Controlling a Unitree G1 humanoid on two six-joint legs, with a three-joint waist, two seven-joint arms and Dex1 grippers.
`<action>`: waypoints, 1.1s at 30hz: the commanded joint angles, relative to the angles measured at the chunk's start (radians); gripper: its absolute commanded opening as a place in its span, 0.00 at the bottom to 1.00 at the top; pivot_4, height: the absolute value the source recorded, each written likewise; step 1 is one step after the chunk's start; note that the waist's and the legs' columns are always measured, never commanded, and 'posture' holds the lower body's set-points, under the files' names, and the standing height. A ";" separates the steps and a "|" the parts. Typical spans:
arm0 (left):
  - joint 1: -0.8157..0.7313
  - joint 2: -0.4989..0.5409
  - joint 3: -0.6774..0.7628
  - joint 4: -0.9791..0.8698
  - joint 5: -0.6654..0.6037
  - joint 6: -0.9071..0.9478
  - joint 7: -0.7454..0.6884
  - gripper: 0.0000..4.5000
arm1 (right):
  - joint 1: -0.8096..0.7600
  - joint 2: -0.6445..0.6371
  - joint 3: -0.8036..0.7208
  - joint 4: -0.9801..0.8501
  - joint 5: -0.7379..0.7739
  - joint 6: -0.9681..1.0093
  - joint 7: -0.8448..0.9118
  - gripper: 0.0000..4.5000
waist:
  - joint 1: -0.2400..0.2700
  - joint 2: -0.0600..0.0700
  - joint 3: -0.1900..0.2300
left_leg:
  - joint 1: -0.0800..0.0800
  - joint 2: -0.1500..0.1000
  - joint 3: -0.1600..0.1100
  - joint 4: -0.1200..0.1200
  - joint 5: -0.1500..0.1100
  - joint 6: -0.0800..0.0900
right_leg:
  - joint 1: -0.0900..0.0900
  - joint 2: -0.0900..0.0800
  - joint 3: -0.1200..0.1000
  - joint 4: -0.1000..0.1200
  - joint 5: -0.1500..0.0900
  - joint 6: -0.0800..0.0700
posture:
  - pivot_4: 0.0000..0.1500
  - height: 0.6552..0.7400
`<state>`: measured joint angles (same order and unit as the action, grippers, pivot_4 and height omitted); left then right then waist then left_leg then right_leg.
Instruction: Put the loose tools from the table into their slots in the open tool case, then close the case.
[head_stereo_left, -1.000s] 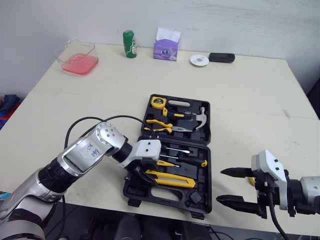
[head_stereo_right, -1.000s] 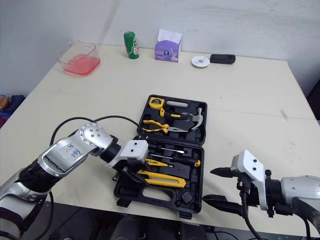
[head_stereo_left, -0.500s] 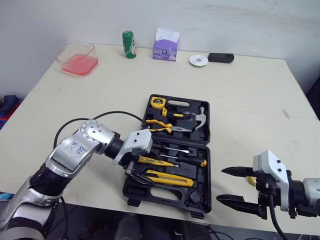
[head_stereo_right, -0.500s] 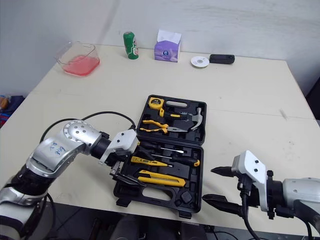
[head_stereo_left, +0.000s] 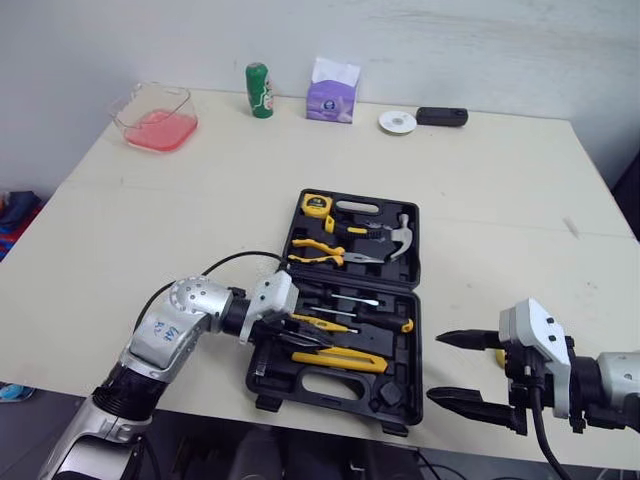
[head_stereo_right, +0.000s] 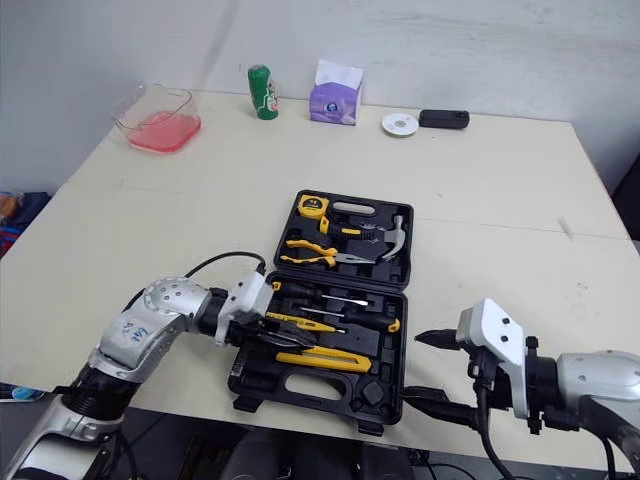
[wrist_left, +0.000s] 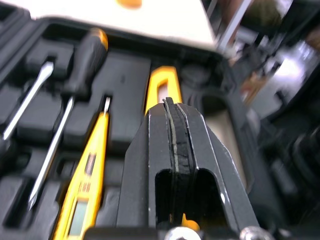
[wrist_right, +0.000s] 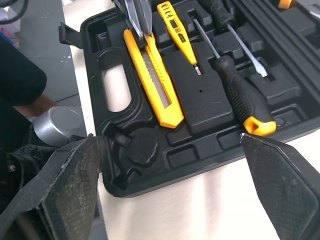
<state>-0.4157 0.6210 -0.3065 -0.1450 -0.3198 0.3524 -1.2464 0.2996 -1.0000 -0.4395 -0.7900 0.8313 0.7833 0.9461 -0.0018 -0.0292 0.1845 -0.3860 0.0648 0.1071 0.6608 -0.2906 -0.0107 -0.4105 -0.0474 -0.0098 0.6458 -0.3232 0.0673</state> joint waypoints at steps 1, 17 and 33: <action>-0.010 0.020 -0.047 0.024 0.088 -0.053 0.002 0.01 | -0.008 0.007 0.010 -0.011 -0.013 -0.025 -0.007 1.00 | 0.000 0.000 0.000 | 0.000 0.000 0.000 0.000 0.000 0.000 | 0.000 0.000 0.000 0.000 0.000 0.000 | 1.00 0.82; -0.035 -0.023 -0.057 0.100 0.147 -0.137 0.045 0.01 | -0.048 0.011 0.083 0.026 -0.080 -0.057 -0.010 1.00 | -0.003 0.004 -0.020 | 0.029 0.001 0.003 -0.014 -0.007 -0.001 | 0.020 0.001 0.013 -0.007 -0.002 -0.004 | 1.00 0.82; -0.020 0.011 0.008 -0.050 -0.054 0.087 -0.062 0.01 | -0.042 0.027 0.104 0.015 -0.076 -0.058 -0.017 1.00 | -0.003 0.000 -0.017 | 0.022 0.001 0.003 -0.012 -0.007 -0.002 | 0.014 0.001 0.012 -0.007 -0.001 -0.002 | 1.00 0.82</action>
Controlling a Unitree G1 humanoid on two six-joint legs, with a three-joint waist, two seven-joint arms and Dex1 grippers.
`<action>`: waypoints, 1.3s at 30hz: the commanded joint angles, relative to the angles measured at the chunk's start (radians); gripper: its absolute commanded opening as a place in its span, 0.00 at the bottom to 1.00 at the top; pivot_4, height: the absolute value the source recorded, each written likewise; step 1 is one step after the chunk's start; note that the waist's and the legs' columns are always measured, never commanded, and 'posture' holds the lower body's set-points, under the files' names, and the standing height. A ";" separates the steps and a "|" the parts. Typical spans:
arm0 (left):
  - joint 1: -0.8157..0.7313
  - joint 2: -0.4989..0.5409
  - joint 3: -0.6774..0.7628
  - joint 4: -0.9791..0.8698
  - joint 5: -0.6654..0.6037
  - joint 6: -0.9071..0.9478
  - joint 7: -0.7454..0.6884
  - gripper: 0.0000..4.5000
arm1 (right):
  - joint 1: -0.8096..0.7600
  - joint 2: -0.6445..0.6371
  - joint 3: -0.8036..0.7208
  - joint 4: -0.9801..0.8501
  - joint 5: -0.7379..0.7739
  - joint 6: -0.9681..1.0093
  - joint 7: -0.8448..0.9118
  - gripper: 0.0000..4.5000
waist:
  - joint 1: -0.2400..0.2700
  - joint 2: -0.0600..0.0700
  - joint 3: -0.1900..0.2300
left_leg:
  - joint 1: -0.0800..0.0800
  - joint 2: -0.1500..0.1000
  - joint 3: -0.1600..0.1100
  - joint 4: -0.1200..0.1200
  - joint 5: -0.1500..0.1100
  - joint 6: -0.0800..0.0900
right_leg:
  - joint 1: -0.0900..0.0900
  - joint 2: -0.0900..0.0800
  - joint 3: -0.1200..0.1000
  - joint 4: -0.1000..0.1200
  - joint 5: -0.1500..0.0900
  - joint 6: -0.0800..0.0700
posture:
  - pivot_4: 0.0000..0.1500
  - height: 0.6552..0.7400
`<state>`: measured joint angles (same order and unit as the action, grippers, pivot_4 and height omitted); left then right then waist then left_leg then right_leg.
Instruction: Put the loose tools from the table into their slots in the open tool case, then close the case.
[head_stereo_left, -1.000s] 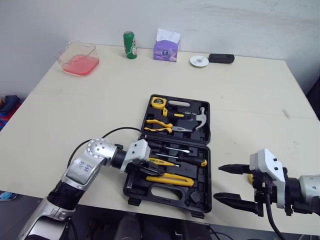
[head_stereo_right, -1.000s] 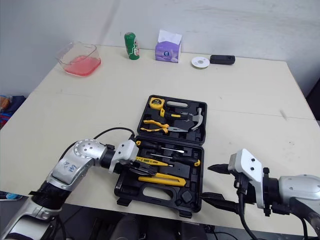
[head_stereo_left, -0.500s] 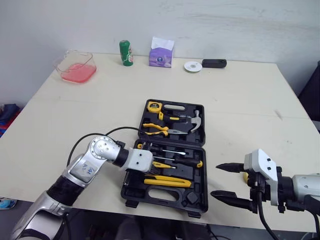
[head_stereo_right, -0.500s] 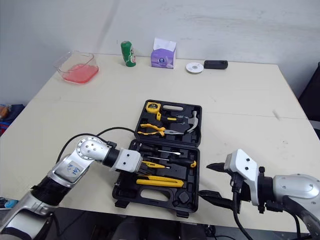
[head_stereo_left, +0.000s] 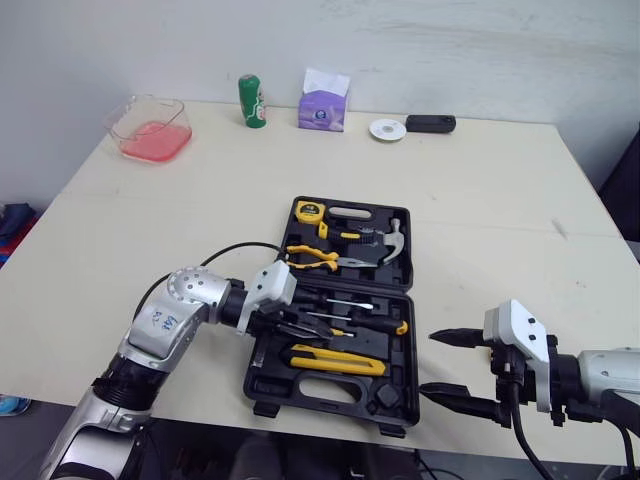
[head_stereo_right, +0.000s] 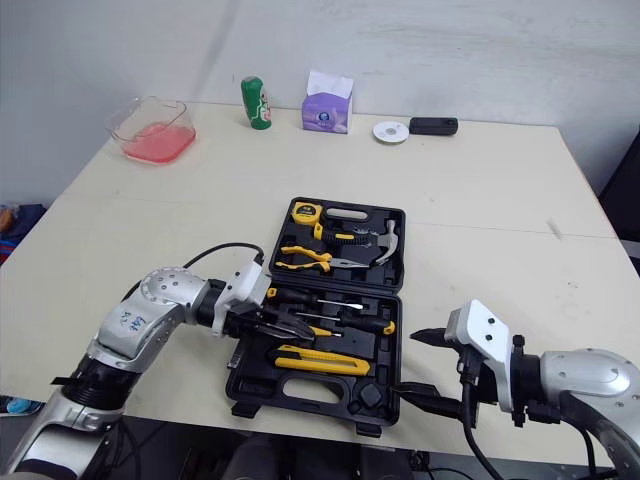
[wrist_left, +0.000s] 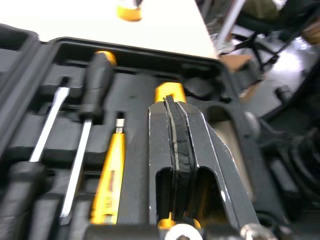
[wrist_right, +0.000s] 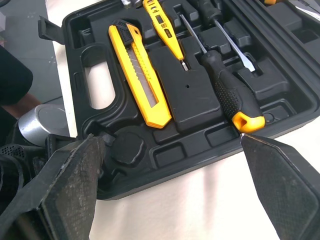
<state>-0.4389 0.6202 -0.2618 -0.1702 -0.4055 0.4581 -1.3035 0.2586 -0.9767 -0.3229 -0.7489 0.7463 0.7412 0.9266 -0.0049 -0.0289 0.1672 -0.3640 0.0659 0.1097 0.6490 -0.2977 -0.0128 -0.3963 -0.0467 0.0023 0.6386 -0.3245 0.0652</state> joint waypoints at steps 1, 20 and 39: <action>0.002 0.013 -0.057 -0.011 0.064 -0.032 0.006 0.01 | -0.001 0.003 -0.015 -0.026 0.012 -0.015 0.005 1.00 | 0.000 0.000 0.000 | 0.000 0.000 0.000 0.000 0.000 0.000 | 0.000 0.000 0.000 0.000 0.000 0.000 | 1.00 0.82; 0.033 0.037 -0.224 0.192 0.347 -0.345 0.060 0.01 | 0.015 0.000 -0.030 -0.021 -0.006 -0.020 0.005 1.00 | 0.004 0.009 -0.009 | -0.002 0.000 0.000 -0.001 0.000 0.004 | 0.005 -0.002 0.001 -0.009 0.000 0.000 | 1.00 0.82; 0.420 0.347 0.660 0.281 -0.088 -0.088 0.160 0.99 | 0.335 0.025 -0.620 0.508 -0.210 -0.186 0.192 1.00 | -0.021 0.003 0.001 | -0.005 -0.001 -0.003 -0.005 -0.004 0.002 | -0.002 -0.010 -0.009 -0.011 -0.010 -0.018 | 1.00 0.82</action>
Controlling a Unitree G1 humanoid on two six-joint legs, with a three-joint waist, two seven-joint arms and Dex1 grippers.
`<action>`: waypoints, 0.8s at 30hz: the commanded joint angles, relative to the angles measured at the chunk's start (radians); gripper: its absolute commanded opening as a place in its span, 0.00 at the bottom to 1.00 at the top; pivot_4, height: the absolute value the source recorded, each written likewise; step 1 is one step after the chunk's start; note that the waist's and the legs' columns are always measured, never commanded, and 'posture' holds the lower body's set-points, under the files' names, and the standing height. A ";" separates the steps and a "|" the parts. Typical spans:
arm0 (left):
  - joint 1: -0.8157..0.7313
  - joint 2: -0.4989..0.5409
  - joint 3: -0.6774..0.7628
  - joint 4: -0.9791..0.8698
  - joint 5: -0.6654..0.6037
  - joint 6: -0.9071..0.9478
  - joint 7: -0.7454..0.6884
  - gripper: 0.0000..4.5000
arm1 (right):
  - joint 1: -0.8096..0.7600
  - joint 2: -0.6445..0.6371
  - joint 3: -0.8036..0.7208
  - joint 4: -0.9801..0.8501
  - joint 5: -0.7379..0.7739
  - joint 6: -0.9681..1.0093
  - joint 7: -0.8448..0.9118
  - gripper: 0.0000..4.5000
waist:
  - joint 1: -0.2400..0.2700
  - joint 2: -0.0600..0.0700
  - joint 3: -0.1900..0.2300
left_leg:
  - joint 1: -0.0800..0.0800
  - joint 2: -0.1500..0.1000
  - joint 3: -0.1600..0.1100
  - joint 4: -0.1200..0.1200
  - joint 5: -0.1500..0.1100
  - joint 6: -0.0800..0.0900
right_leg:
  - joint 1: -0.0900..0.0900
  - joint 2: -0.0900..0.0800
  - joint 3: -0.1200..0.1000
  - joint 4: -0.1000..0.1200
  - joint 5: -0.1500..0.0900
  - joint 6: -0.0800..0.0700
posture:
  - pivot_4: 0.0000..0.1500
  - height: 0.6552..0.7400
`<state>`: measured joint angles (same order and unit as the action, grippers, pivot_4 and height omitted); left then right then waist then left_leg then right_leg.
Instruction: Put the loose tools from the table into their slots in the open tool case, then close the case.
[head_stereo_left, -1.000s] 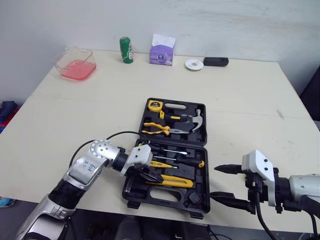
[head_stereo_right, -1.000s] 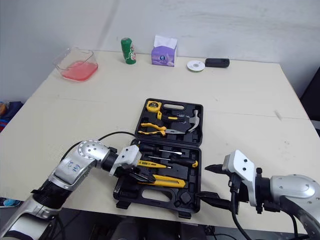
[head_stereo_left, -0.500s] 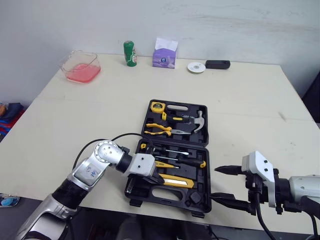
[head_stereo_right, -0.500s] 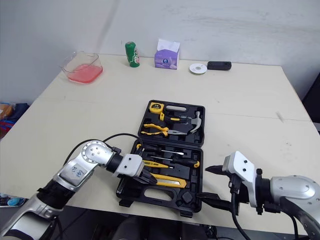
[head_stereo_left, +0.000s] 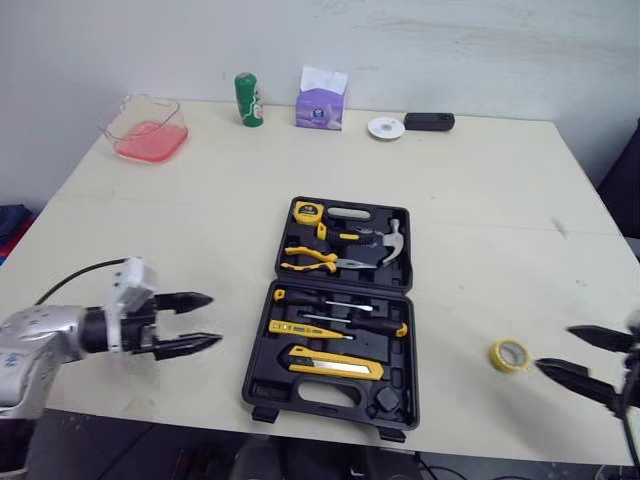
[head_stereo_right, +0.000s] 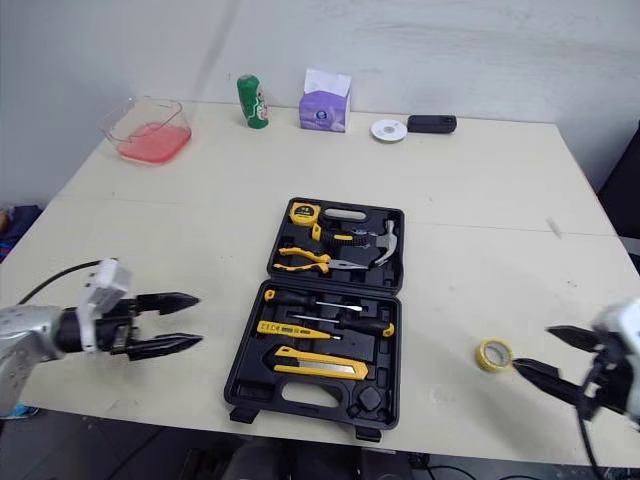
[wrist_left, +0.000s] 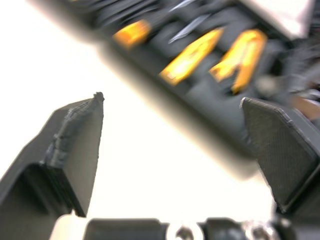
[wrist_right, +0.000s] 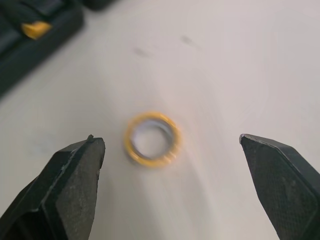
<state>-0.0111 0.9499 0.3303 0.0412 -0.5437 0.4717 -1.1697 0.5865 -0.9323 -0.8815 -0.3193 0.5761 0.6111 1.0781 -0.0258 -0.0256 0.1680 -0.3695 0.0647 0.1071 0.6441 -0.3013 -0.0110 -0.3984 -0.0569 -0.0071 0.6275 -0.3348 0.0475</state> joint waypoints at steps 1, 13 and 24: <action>-0.022 0.026 0.088 0.137 0.076 -0.153 0.042 0.99 | 0.008 -0.030 -0.076 0.121 -0.056 -0.070 0.049 1.00 | 0.000 0.000 0.000 | 0.000 0.000 0.000 0.000 0.000 0.000 | 0.000 -0.001 0.000 0.000 0.000 0.000 | 1.00 0.82; -0.102 0.051 0.101 0.244 0.092 -0.179 0.053 0.99 | -0.149 -0.132 0.026 0.407 -0.173 -0.230 0.099 1.00 | -0.002 0.000 0.001 | -0.001 -0.001 0.003 -0.014 0.001 -0.004 | -0.010 -0.003 0.000 0.001 0.006 0.012 | 1.00 0.82; -0.203 0.024 0.000 0.057 0.051 -0.059 0.076 0.99 | -0.153 -0.146 0.019 0.236 -0.170 -0.174 0.133 1.00 | -0.002 0.001 0.001 | 0.000 -0.003 0.008 -0.010 0.001 -0.004 | -0.011 -0.001 0.004 0.009 0.005 0.016 | 1.00 0.82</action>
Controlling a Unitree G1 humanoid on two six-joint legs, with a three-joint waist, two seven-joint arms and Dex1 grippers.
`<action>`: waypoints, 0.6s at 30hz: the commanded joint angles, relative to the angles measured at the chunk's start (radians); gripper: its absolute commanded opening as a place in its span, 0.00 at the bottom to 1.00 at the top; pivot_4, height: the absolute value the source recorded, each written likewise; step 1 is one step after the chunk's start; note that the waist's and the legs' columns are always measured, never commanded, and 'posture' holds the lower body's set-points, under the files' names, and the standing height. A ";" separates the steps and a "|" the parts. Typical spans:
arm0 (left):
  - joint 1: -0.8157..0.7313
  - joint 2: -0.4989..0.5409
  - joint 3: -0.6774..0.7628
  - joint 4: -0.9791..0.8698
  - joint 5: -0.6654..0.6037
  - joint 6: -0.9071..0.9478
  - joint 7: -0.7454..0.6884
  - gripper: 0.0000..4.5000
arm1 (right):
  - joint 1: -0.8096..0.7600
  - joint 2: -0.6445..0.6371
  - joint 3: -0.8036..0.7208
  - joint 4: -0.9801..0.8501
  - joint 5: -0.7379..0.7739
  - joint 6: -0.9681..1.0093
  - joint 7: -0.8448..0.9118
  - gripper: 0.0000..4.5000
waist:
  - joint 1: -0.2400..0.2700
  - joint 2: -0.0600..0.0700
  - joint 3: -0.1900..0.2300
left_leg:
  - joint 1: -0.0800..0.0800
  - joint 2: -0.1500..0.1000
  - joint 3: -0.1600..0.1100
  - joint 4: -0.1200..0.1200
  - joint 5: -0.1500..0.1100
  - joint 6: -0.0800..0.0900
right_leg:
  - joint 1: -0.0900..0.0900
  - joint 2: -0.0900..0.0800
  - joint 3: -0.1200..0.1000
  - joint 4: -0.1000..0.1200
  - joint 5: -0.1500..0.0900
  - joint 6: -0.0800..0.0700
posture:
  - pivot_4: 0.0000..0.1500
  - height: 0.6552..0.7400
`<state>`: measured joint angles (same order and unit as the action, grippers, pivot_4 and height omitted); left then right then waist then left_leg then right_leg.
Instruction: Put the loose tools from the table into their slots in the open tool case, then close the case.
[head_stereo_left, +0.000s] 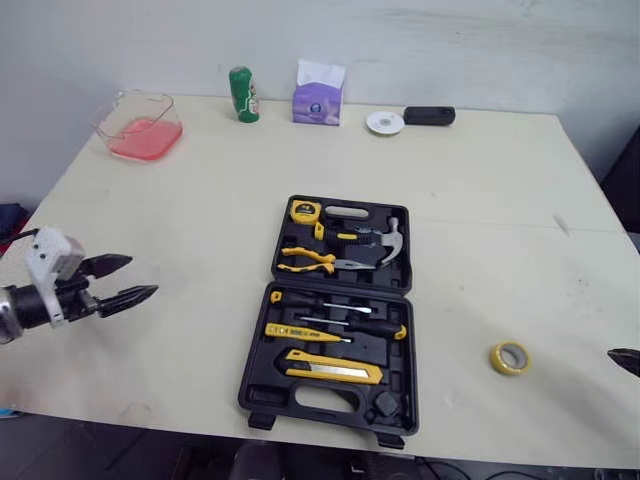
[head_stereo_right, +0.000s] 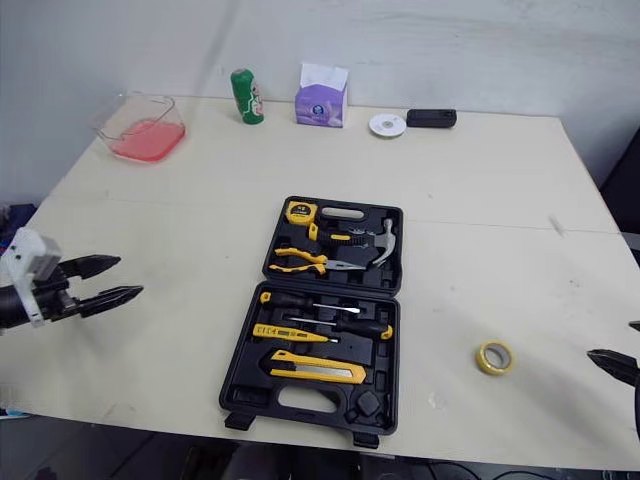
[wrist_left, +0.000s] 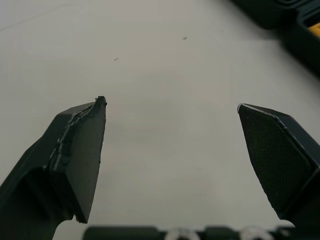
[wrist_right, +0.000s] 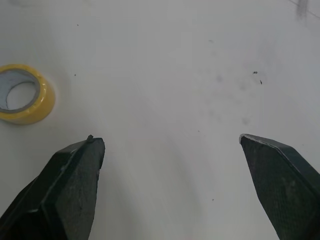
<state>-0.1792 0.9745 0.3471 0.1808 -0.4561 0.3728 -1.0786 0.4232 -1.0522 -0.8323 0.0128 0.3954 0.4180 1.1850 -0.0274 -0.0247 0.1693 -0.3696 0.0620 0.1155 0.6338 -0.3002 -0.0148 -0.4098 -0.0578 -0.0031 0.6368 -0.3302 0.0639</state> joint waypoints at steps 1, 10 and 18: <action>-0.045 -0.002 -0.029 -0.105 -0.046 0.057 -0.025 0.99 | 0.012 -0.031 -0.028 -0.121 0.012 0.029 0.034 1.00 | 0.000 0.000 0.000 | 0.000 0.000 0.000 0.001 0.000 0.000 | 0.000 0.000 0.000 0.001 0.000 0.000 | 1.00 0.82; -0.280 -0.074 -0.257 -0.522 -0.271 0.291 -0.123 0.99 | -0.024 -0.143 0.085 -0.443 0.058 0.111 0.143 1.00 | -0.001 -0.001 0.000 | -0.002 0.001 0.003 0.012 0.000 0.000 | 0.001 0.005 0.007 0.004 0.004 0.006 | 1.00 0.82; -0.455 -0.250 -0.389 -0.633 -0.349 0.325 -0.094 0.99 | -0.051 -0.233 0.350 -0.395 -0.158 -0.063 0.122 1.00 | 0.000 -0.004 0.002 | -0.001 0.002 0.004 0.019 0.001 -0.004 | 0.003 0.015 0.012 0.004 0.004 0.008 | 1.00 0.82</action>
<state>-0.6257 0.7219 -0.0337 -0.4299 -0.7964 0.7084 -1.1671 0.3825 -1.2765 -0.4949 -0.4021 0.2737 0.3920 1.3125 -0.0270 -0.0284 0.1717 -0.3705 0.0631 0.1199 0.6527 -0.2991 -0.0175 -0.4068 -0.0431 0.0093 0.6405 -0.3255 0.0726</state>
